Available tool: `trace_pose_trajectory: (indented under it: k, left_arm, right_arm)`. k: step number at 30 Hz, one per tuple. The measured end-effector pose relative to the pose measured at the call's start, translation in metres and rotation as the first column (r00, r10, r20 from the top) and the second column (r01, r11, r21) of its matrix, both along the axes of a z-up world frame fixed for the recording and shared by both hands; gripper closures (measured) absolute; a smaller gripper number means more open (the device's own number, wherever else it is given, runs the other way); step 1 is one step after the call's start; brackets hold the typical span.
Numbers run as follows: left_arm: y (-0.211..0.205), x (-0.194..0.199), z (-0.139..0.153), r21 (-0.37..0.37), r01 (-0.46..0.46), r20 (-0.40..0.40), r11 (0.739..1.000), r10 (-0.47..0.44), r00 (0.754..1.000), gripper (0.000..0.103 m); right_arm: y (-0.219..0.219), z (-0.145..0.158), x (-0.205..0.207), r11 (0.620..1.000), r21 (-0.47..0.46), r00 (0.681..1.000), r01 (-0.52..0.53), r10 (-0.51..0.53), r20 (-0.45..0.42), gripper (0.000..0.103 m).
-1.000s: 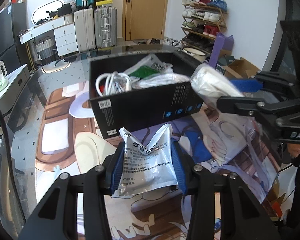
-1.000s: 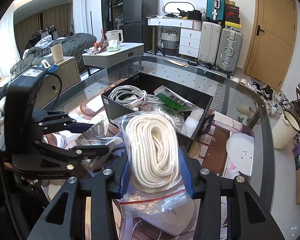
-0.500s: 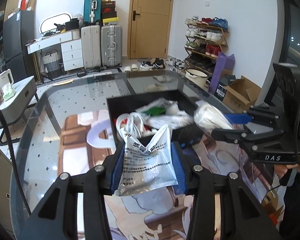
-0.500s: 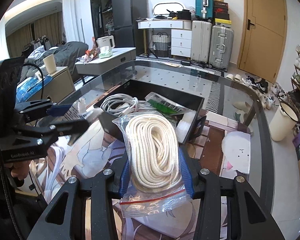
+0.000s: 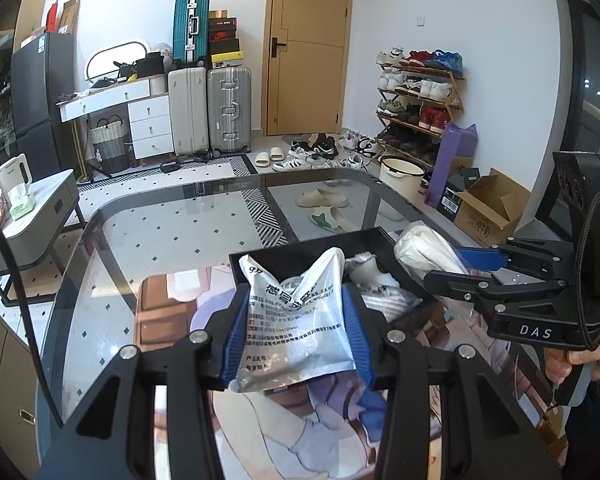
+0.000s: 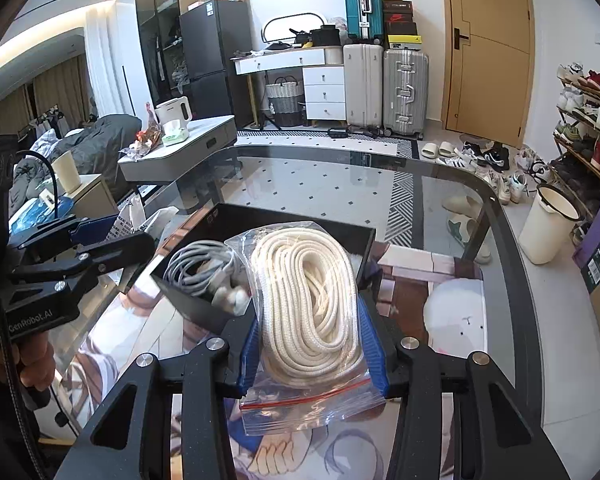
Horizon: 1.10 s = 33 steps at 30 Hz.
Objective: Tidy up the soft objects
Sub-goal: 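Carry the packet with the left tool while the right tool carries the rope bag over the box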
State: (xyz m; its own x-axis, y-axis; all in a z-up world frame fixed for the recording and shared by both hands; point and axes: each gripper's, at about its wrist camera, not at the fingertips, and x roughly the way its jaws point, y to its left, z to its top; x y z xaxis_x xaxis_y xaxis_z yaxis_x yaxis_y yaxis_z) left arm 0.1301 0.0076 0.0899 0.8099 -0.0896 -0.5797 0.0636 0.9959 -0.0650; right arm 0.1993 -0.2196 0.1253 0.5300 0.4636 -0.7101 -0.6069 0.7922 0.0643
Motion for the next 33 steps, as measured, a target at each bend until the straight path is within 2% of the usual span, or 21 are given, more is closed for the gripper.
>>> trace_pose_trajectory:
  k: [19, 33]
  left_arm:
    - [0.001, 0.048, -0.014, 0.021, -0.013, -0.012, 1.000, 0.013, 1.000, 0.059]
    - [-0.006, 0.059, -0.031, 0.041, 0.002, -0.046, 0.999, 0.000, 0.999, 0.059]
  right_arm:
    - [0.037, -0.012, 0.052, 0.999, -0.039, 0.999, 0.029, -0.030, -0.019, 0.059]
    - [0.054, -0.030, 0.063, 0.993, -0.118, 0.999, -0.032, 0.029, -0.026, 0.059]
